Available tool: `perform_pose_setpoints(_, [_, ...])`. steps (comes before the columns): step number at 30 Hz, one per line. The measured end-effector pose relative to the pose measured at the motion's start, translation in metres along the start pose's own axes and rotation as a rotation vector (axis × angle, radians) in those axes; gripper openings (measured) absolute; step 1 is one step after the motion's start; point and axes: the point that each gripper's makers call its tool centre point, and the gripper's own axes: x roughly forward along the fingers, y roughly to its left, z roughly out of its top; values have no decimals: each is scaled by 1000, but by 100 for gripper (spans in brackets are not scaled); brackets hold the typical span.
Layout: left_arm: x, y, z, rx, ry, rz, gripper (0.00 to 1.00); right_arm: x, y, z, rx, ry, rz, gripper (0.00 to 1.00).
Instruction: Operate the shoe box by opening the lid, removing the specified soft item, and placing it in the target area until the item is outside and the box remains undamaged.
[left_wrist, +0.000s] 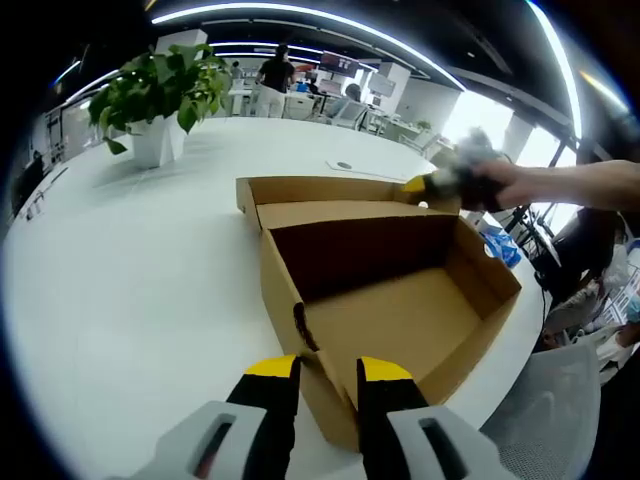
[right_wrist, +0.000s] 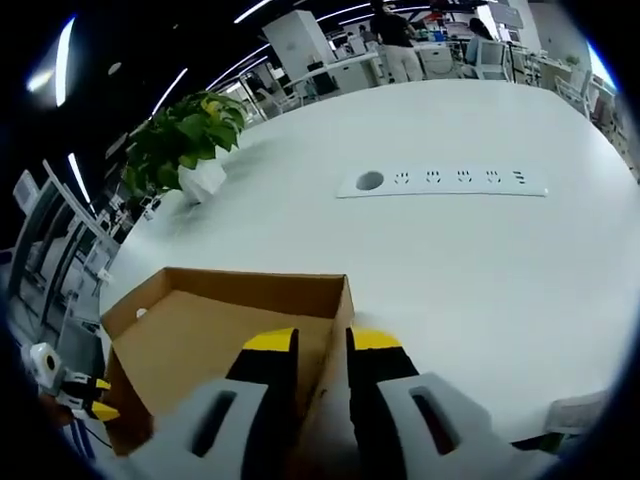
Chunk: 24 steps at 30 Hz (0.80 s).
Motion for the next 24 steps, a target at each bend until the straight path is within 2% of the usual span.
perform_pose_setpoints(5, [1, 0, 1, 2, -1, 1, 22, 2, -7, -1, -9, 20, -37, 8])
perform_pose_setpoints(14, [1, 0, 1, 3, -5, -2, 22, 2, -9, 0, -14, 25, -58, 6])
perform_pose_setpoints(24, [2, 1, 1, -19, -2, 18, 21, -5, -9, 12, -3, -10, -68, 4])
